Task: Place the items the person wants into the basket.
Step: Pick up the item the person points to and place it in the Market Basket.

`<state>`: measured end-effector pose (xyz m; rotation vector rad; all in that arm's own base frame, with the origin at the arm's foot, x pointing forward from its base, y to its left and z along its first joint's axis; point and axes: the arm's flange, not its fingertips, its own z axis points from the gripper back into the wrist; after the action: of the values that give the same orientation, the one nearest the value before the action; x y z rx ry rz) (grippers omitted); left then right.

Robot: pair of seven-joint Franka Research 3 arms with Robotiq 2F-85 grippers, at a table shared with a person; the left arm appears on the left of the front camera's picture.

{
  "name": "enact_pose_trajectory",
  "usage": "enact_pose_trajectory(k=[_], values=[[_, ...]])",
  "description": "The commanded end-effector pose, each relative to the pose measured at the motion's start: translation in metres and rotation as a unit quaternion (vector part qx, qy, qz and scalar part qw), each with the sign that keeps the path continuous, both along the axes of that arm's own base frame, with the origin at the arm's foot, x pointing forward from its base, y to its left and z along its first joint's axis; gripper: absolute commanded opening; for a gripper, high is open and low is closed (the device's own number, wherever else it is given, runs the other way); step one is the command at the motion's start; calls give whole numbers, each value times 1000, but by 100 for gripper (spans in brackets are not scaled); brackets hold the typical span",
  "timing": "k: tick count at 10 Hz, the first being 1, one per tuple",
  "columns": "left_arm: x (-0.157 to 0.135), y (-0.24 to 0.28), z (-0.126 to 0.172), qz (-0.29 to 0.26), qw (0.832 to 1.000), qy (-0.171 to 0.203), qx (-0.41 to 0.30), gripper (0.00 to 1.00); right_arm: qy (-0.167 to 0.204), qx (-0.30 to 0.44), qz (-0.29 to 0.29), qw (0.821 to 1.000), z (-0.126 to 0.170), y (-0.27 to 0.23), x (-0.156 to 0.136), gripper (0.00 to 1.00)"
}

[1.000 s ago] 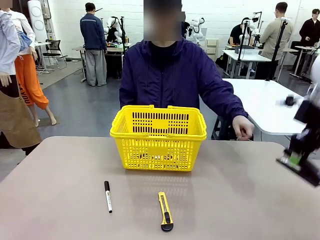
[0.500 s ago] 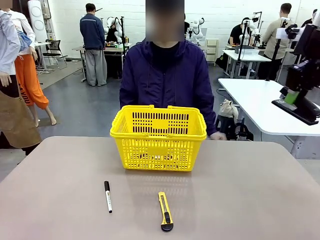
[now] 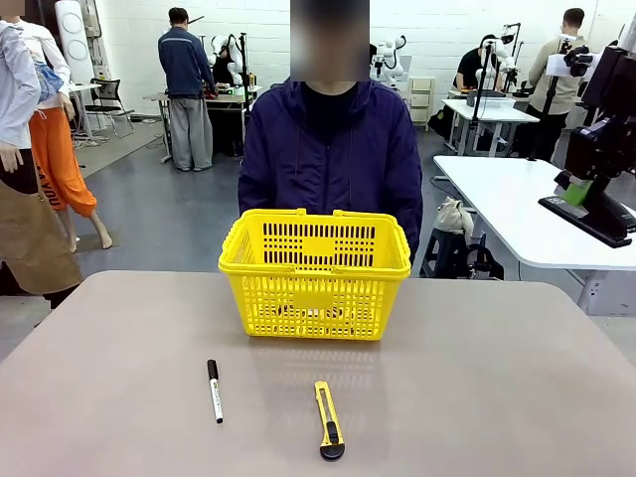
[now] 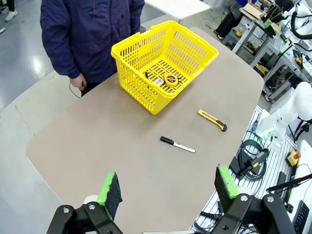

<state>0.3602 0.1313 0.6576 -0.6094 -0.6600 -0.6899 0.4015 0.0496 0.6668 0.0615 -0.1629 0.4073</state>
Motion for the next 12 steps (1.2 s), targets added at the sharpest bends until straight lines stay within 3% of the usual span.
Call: enact_pose_trajectory(k=[1,2,3,5,7,9,12], values=[[-1,1,1,-5,1000,-6,-5,100,1,2,7,1000,-2,-3,-3,23],[-1,1,1,-5,1000,-6,-5,100,1,2,7,1000,-2,-3,-3,23],[-1,1,1,-5,1000,-6,-5,100,0,0,0,1000,0,0,0,32],[-1,1,1,-5,1000,-6,-5,100,22,-22,110,993,-10,79,60,32],[-1,1,1,-5,1000,-6,-5,100,31,7,240,970,-36,184,120,32],[-1,1,1,-5,1000,-6,-5,100,15,-5,303,953,-46,259,149,32],[-1,1,1,-5,1000,-6,-5,100,2,-34,347,937,-62,320,168,32]])
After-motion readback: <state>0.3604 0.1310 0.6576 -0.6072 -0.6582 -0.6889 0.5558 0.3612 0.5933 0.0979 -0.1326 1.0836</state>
